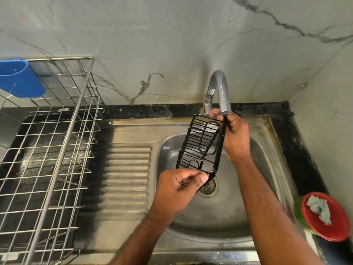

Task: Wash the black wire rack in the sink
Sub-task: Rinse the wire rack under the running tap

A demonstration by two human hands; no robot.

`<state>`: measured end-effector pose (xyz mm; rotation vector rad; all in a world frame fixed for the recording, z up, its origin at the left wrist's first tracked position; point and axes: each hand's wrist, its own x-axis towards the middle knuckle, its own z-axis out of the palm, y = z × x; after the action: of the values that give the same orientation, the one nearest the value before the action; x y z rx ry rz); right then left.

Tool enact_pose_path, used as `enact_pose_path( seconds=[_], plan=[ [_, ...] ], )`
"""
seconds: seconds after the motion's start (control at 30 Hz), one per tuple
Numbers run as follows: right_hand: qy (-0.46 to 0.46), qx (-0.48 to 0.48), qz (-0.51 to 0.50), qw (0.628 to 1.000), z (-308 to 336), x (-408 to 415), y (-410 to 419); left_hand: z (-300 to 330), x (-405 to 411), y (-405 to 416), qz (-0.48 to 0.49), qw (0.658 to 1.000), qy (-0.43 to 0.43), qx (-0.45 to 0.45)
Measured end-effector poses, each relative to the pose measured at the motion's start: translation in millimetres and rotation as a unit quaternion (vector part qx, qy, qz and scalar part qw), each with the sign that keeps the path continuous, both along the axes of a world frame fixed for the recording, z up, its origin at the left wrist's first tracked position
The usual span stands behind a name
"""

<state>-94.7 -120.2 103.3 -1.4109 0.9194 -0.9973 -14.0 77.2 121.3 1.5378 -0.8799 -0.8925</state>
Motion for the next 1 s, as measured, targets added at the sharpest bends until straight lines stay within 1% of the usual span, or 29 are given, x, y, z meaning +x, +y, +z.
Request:
enact_pose_path(
  seconds=[0.2, 0.37, 0.6, 0.73, 0.9, 1.0],
  plan=[
    [-0.005, 0.004, 0.002, 1.000, -0.6, -1.5, -0.1, 0.9, -1.2, 0.8, 0.003, 1.000, 0.011, 0.005],
    [0.002, 0.006, -0.002, 1.000, 0.1, -0.3, -1.0, -3.0, -2.6, 1.9, 0.015, 0.999, 0.048, 0.003],
    [-0.023, 0.018, 0.021, 0.999, 0.0, -0.9, -2.5, -9.6, -8.2, 2.1, 0.033, 0.996, 0.084, 0.003],
    [-0.039, 0.027, 0.021, 0.999, -3.6, -6.1, -6.6, -9.2, -14.1, 1.6, 0.035, 0.992, 0.124, -0.005],
    [-0.047, 0.036, 0.018, 0.998, -12.2, -12.9, -7.7, 0.7, -18.4, -7.4, 0.100, 0.974, 0.202, -0.025],
    [-0.049, 0.046, 0.013, 0.998, -19.3, -12.9, -7.4, 0.0, -24.5, -15.4, 0.106, 0.972, 0.211, -0.006]
  ],
)
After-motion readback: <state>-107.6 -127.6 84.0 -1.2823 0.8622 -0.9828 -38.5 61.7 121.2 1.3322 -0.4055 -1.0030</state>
